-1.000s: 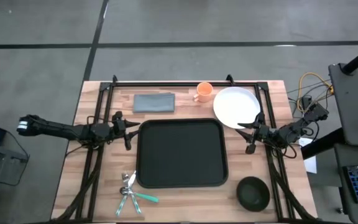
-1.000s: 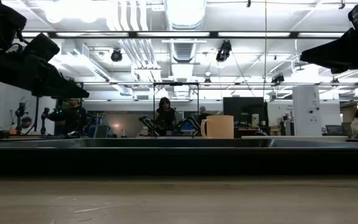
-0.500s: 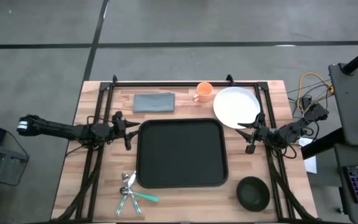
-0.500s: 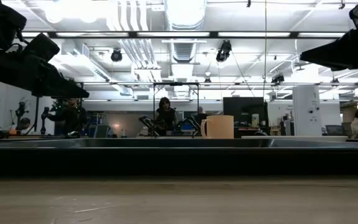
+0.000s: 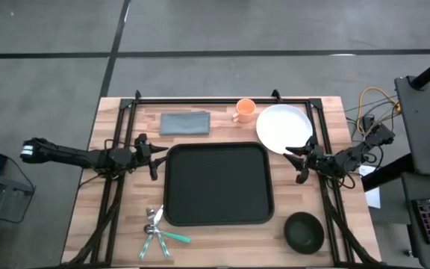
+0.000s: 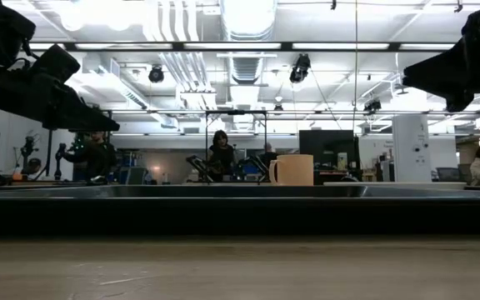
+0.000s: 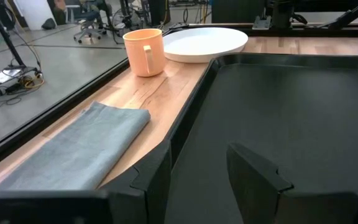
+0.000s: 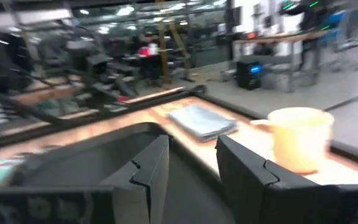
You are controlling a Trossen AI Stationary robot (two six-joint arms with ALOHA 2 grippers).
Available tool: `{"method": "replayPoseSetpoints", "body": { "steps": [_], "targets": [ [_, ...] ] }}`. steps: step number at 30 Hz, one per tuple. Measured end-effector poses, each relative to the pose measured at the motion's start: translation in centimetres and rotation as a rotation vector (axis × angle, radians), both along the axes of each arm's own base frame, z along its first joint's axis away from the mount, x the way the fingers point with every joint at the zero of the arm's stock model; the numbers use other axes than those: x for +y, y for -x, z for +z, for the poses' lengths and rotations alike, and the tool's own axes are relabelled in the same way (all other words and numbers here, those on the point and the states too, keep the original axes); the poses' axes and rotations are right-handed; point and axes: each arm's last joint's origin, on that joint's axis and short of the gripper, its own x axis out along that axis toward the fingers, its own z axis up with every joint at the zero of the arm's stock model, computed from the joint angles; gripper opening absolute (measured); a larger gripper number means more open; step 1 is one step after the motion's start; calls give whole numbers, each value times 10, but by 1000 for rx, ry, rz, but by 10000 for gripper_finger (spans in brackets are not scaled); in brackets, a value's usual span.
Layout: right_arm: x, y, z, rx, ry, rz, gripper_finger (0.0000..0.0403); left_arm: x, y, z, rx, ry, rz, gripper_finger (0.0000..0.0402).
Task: Set up tray
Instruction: Put the orange mug on the black serving tray
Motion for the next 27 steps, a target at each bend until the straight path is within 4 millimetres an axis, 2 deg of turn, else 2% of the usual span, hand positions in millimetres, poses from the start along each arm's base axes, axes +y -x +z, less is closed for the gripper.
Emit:
{"method": "replayPoseSetpoints", "body": {
  "steps": [3, 8, 20, 23, 27],
  "targets": [
    [-1, 0, 0, 23, 45, -24, 123, 0, 0, 0, -1, 3, 1, 136],
    [0, 0, 0, -10, -22, 12, 123, 0, 0, 0, -23, 53, 16, 136],
    [0, 0, 1, -51, -99, 7, 123, 0, -1, 7, -38, 38, 11, 136],
    [-2, 0, 12, -126, -105, 5, 123, 0, -2, 10, -44, 35, 10, 136],
    [-6, 5, 50, -165, 27, 74, 123, 0, -2, 13, -56, 36, 10, 136]
  ]
}}
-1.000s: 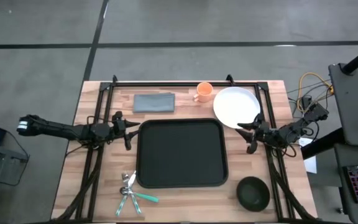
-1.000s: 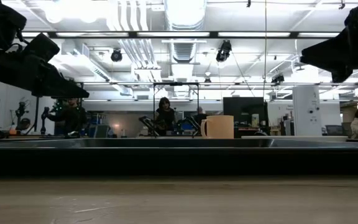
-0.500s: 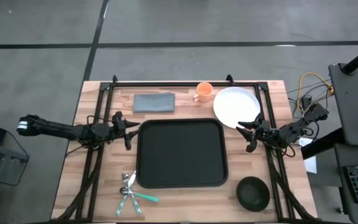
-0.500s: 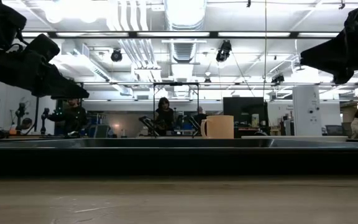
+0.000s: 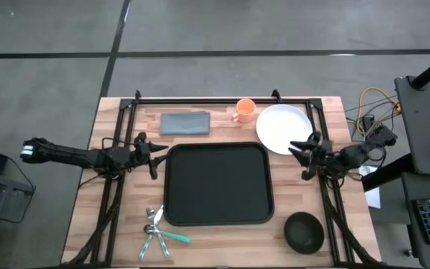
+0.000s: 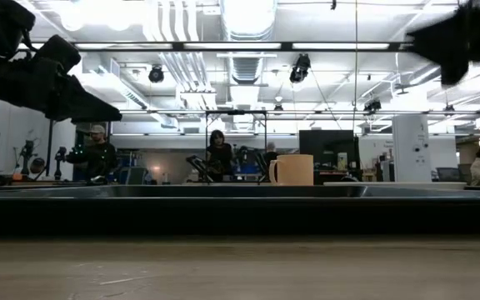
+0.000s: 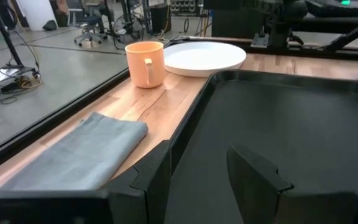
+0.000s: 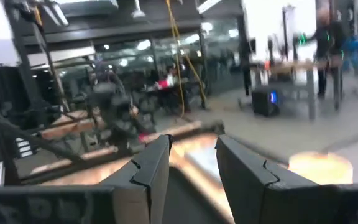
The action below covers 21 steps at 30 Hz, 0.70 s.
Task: Set up tray
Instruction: Put the orange mug on the black serving tray
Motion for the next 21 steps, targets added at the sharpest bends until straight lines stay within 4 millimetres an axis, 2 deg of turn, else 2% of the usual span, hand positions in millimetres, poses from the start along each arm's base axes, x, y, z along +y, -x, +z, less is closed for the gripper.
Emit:
{"method": "replayPoseSetpoints", "body": {
  "steps": [7, 12, 17, 21],
  "targets": [
    [-12, 11, 95, 58, 194, -104, 123, 0, 0, 0, 4, 0, 0, 136],
    [-15, 0, 157, 231, 330, -210, 124, 0, 0, 0, 4, 0, 0, 136],
    [-28, -19, 192, 518, 348, -430, 140, 0, 0, -1, 5, 0, 0, 136],
    [-47, -36, 200, 661, 257, -435, 162, 0, 0, -1, 4, 6, 2, 136]
  ]
}}
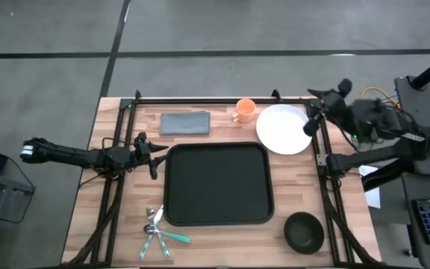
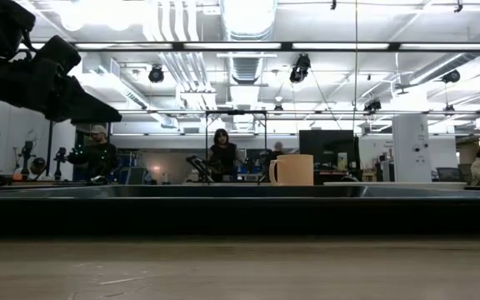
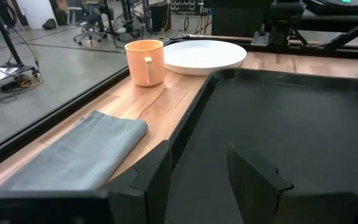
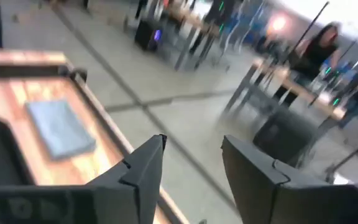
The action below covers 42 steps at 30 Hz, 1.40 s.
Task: Set up tray
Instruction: Put the orange mug on the black serving tray
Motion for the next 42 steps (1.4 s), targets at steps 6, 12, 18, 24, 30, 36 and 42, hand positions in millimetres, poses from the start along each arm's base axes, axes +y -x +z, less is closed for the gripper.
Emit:
{"method": "replayPoseSetpoints", "body": {
  "steps": [6, 12, 18, 24, 30, 36, 42],
  "targets": [
    [-62, -42, -24, 147, -201, 117, 198, 0, 0, 0, 1, 0, 0, 136],
    [-132, -70, -64, 206, -422, 306, 215, 0, 0, 0, 1, 1, 0, 136],
    [-172, -100, -115, 339, -529, 298, 214, 0, 0, 0, 1, 1, 0, 136],
    [-194, -132, -148, 366, -619, 403, 214, 0, 0, 0, 2, 1, 0, 136],
    [-212, -161, -173, 392, -704, 442, 214, 0, 0, -1, 0, 6, 1, 136],
    [-214, -169, -195, 463, -823, 471, 214, 0, 1, -3, 15, 22, 6, 136],
    [-211, -159, -193, 487, -851, 459, 214, 0, 2, -8, 60, 51, 15, 136]
  ]
}}
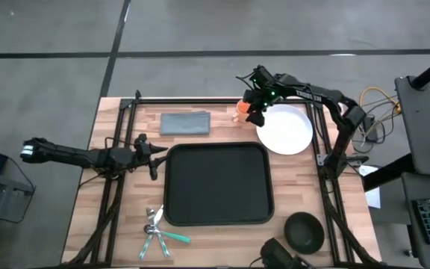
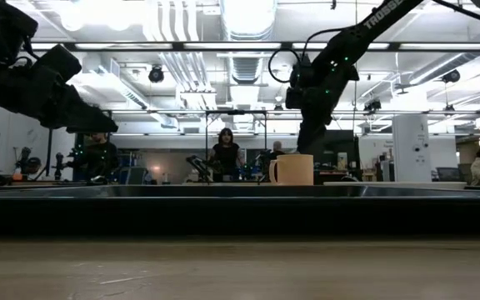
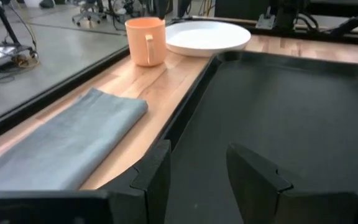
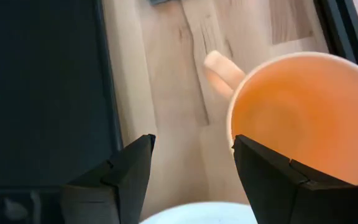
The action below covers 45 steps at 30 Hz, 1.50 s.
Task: Set up tray
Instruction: Put the orange mug on the black serving tray
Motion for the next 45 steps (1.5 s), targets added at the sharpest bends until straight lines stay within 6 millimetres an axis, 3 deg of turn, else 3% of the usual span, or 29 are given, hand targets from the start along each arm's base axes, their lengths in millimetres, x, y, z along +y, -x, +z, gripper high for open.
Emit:
{"method": "replayPoseSetpoints", "body": {
  "steps": [13, 16, 22, 27, 33, 41, 45],
  "targets": [
    [-9, -3, -24, 117, 101, -18, 208, 0, -1, -2, 10, 11, 4, 136],
    [-9, -4, -24, 117, 108, -22, 170, 0, -1, -2, 10, 11, 4, 136],
    [-8, -6, -24, 110, 122, 0, 25, 0, -1, -1, 10, 11, 4, 136],
    [-3, -10, -19, 124, 161, 1, 10, 0, -1, -1, 8, 11, 4, 136],
    [30, -33, 24, 146, 210, 89, 9, 0, -3, 8, -48, 13, 2, 136],
    [101, -76, 60, 1, 190, 349, 9, -2, -18, 70, 50, -86, -38, 136],
    [127, -94, 64, -42, 255, 318, 8, -3, -31, 91, 133, -98, -43, 136]
  ]
}}
